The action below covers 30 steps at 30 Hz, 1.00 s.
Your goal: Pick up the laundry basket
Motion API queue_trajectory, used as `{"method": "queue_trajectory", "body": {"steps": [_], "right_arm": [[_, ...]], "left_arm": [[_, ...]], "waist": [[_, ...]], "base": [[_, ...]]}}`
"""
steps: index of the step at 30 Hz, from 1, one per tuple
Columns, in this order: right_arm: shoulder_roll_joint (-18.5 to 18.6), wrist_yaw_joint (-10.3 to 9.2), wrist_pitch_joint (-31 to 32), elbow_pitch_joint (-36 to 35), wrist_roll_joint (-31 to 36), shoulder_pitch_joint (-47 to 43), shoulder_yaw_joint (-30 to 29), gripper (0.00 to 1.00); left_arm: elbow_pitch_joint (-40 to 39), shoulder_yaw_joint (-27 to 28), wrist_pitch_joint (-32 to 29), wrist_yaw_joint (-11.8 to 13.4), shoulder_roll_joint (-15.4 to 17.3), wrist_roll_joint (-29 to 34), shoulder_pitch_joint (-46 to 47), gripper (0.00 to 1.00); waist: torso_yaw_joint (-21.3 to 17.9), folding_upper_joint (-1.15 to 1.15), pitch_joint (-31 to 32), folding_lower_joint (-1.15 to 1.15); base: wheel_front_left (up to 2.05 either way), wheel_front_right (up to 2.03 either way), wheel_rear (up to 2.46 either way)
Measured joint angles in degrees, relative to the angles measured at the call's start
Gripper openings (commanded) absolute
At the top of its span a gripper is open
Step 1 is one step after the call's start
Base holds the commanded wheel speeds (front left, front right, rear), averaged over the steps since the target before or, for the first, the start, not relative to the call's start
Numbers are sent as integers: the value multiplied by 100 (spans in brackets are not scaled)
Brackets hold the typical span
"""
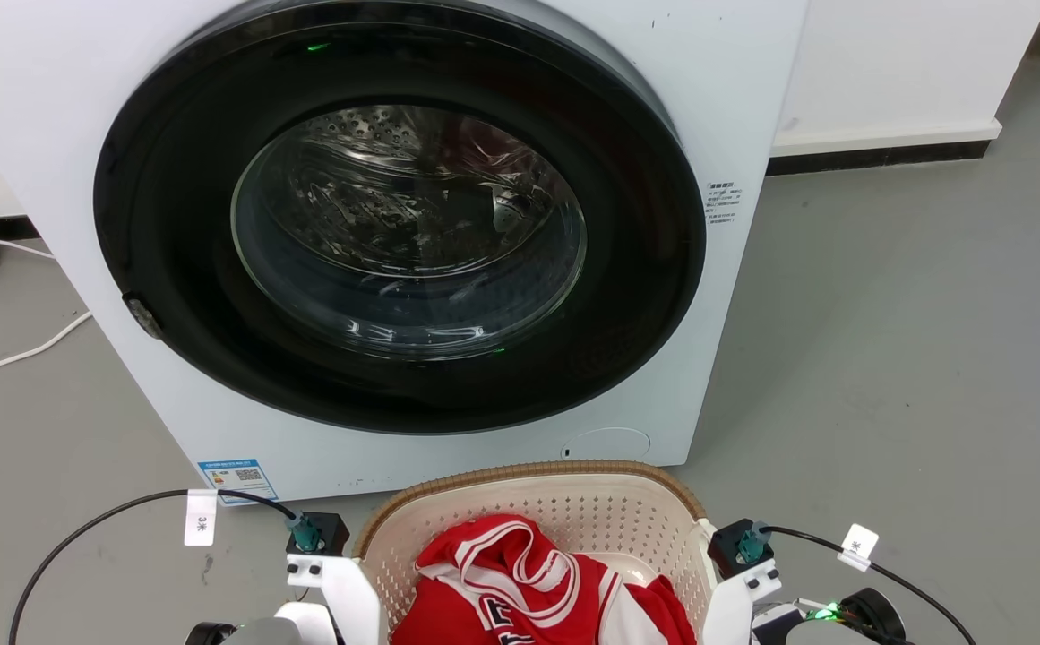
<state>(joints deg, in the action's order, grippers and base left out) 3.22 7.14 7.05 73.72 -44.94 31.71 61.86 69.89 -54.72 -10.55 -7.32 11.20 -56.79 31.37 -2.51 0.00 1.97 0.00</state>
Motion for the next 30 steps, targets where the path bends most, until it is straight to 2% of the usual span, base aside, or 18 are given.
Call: {"method": "queue_trajectory", "body": {"steps": [30], "right_arm": [[13,0,-20,13,-245,1,250,0]], "left_arm": [[20,-383,67,0,33,-363,23,0]], "waist": [[13,0,21,0]], "base": [[0,0,0]]}}
